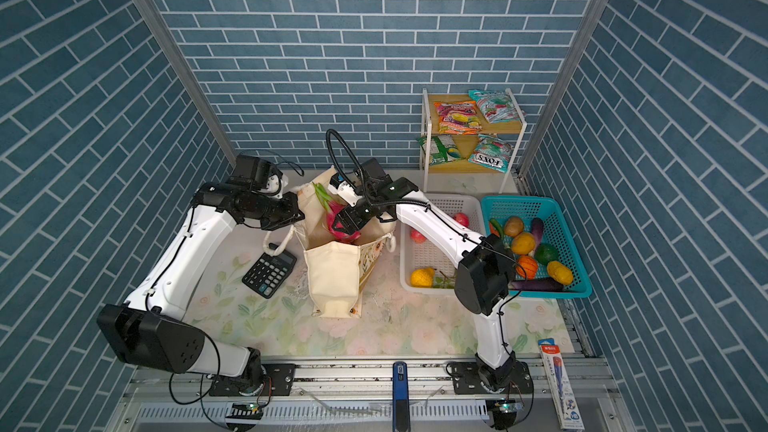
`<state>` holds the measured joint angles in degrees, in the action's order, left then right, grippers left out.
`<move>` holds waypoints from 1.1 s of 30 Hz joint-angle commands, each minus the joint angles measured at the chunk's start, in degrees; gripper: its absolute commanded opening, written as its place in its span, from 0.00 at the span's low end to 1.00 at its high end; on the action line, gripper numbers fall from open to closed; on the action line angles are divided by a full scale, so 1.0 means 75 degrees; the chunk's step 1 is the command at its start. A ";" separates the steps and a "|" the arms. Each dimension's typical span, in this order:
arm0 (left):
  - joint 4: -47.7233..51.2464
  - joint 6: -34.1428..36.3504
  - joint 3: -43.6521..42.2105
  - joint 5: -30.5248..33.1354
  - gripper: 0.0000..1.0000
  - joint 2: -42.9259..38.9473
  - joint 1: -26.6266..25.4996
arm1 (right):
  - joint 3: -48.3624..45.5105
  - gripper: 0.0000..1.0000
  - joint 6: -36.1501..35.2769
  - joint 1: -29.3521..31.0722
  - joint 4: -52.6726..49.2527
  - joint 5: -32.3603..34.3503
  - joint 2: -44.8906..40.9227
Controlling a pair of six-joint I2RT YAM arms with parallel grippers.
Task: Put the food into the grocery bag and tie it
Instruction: 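Lower the dragon fruit into the bag and open the right gripper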
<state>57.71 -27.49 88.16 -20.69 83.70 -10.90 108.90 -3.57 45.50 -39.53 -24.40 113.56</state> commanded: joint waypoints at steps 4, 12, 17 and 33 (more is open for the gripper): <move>-0.0137 0.0072 0.0218 -0.0048 0.00 0.0071 -0.0036 | -0.0341 0.62 -0.0593 0.0034 -0.0249 0.0213 0.0106; -0.0286 0.0068 0.0222 -0.0022 0.00 0.0022 -0.0036 | -0.0519 0.63 -0.0625 0.0040 -0.0237 0.0832 0.0220; -0.0301 0.0055 0.0143 -0.0020 0.00 -0.0032 -0.0036 | -0.0368 0.65 -0.0557 0.0050 -0.0259 0.1008 0.0484; -0.0321 0.0079 0.0220 -0.0028 0.00 -0.0054 -0.0036 | -0.0188 0.98 -0.0682 0.0181 -0.0472 0.1671 0.0786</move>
<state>56.66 -27.53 88.75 -20.69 83.90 -10.90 106.13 -5.54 46.28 -42.04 -14.28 119.79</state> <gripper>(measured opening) 0.055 0.916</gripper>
